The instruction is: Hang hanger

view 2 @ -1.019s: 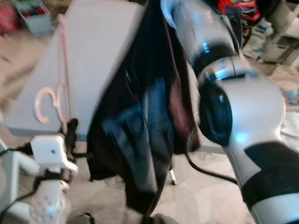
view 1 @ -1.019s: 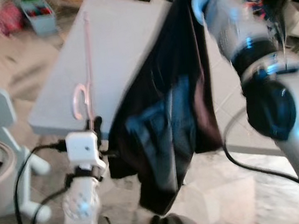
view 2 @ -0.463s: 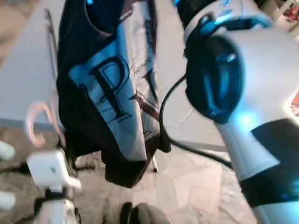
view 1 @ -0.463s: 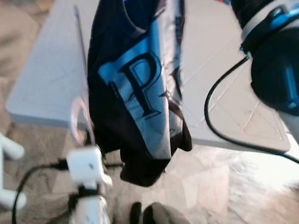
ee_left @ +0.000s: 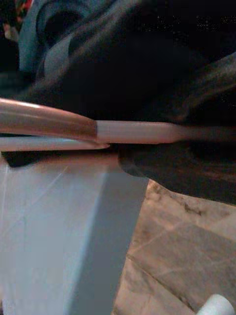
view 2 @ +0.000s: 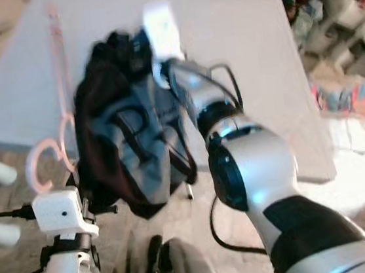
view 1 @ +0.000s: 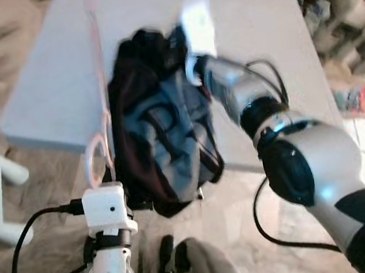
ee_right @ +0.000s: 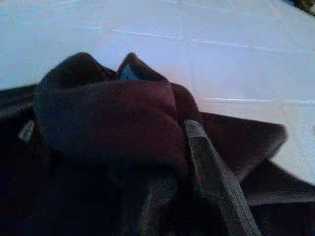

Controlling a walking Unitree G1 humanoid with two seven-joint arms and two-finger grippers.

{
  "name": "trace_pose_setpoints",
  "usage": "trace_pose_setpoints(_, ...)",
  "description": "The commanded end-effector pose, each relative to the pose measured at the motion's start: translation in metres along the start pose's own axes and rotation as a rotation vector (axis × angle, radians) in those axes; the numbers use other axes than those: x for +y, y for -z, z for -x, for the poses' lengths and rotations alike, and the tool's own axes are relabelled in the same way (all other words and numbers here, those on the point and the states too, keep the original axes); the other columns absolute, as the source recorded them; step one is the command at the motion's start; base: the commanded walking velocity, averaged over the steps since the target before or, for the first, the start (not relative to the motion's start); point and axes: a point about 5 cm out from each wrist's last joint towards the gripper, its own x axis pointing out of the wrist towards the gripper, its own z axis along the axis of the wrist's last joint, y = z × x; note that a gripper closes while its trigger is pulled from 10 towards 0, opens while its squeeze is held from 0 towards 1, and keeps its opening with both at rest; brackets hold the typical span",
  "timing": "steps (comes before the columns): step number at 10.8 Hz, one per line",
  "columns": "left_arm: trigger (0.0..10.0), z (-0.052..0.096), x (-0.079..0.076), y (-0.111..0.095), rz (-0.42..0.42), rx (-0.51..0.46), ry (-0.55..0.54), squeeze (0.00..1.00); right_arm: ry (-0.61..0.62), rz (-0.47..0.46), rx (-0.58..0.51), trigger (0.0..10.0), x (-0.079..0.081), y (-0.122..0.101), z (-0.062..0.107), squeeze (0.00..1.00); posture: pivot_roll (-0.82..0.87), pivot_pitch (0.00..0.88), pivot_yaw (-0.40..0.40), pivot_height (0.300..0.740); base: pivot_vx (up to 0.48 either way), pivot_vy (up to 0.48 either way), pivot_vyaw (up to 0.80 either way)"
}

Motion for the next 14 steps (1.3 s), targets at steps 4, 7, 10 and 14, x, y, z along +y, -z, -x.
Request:
trace_pose_setpoints(4, 10.0, -0.019, -0.008, 0.029, 0.017, 0.145, 0.05, 0.0, -0.159, 0.203, 0.174, 10.0, -0.006, 0.031, 0.012, 1.0, 0.08, 0.226, -0.311, 0.74, 0.0, 0.0, 0.0)
trace_pose_setpoints(7, 10.0, -0.049, 0.007, 0.038, -0.062, 0.157, 0.096, 0.0, -0.149, 0.18, -0.018, 10.0, -0.032, 0.003, 0.022, 1.0, 0.07, 0.144, -0.253, 0.74, 0.0, 0.0, 0.0)
trace_pose_setpoints(10, 10.0, -0.059, 0.007, 0.039, -0.075, 0.142, 0.12, 0.0, -0.111, 0.151, 0.047, 10.0, -0.044, 0.022, 0.031, 1.0, 0.09, 0.121, -0.241, 0.74, 0.0, 0.0, 0.0)
trace_pose_setpoints(14, 10.0, -0.063, 0.016, 0.037, -0.075, 0.127, 0.103, 0.0, 0.029, -0.057, -0.04, 10.0, -0.063, 0.03, 0.042, 1.0, 0.1, 0.105, -0.226, 0.74, 0.0, 0.0, 0.0)
